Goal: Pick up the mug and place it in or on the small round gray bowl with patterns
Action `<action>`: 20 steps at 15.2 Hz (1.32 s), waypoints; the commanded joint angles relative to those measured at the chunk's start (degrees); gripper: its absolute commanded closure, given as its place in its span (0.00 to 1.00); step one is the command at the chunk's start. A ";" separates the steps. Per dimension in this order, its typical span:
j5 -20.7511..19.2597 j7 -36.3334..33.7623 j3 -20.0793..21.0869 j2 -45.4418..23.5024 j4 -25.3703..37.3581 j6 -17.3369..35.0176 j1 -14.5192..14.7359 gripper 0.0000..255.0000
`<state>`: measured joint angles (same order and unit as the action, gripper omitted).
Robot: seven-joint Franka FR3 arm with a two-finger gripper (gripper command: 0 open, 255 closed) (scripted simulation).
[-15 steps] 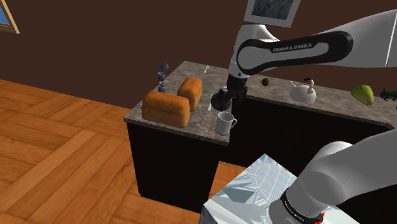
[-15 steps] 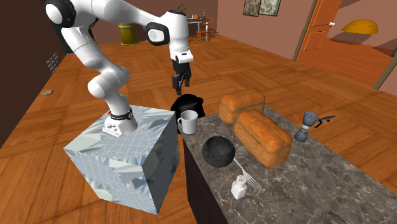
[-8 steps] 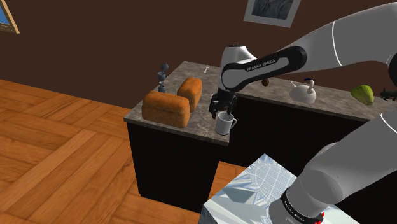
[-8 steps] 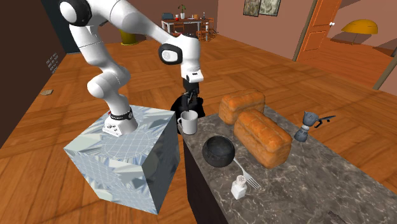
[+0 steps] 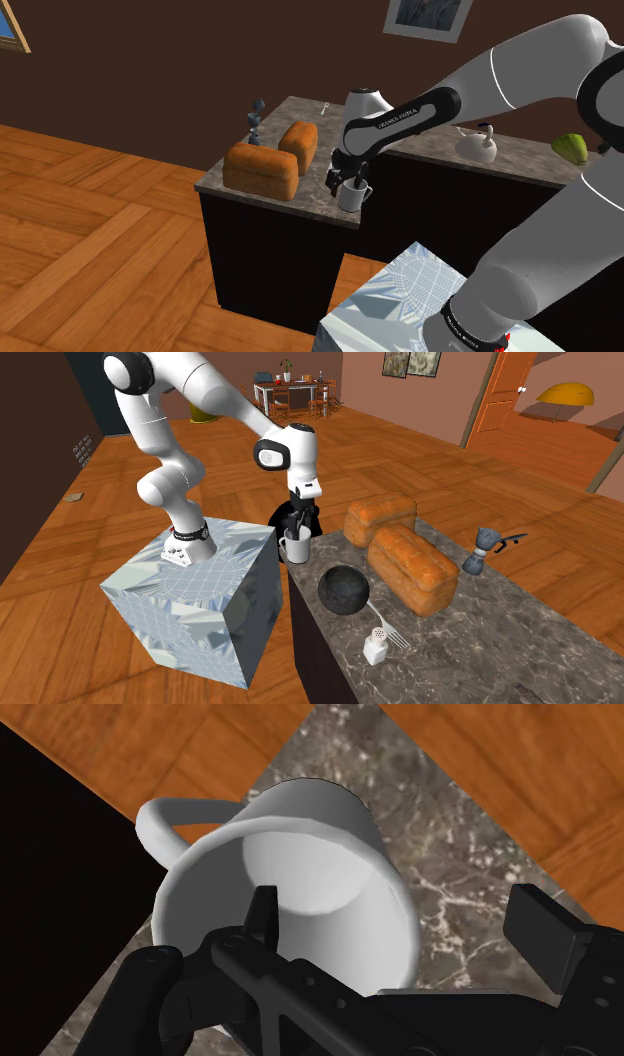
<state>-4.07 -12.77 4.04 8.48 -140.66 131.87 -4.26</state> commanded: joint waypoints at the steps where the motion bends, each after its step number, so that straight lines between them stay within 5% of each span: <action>1: -0.11 -0.13 0.03 -0.58 -0.33 0.94 -0.01 0.00; 8: -0.11 -0.13 0.03 -0.58 -0.33 0.93 -0.01 0.00; 9: -0.11 -0.13 0.03 -0.58 -0.33 0.93 -0.01 1.00; 20: 0.09 0.08 0.01 0.44 0.33 -0.73 0.03 1.00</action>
<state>-4.04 -12.82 4.08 8.59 -140.58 131.70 -4.22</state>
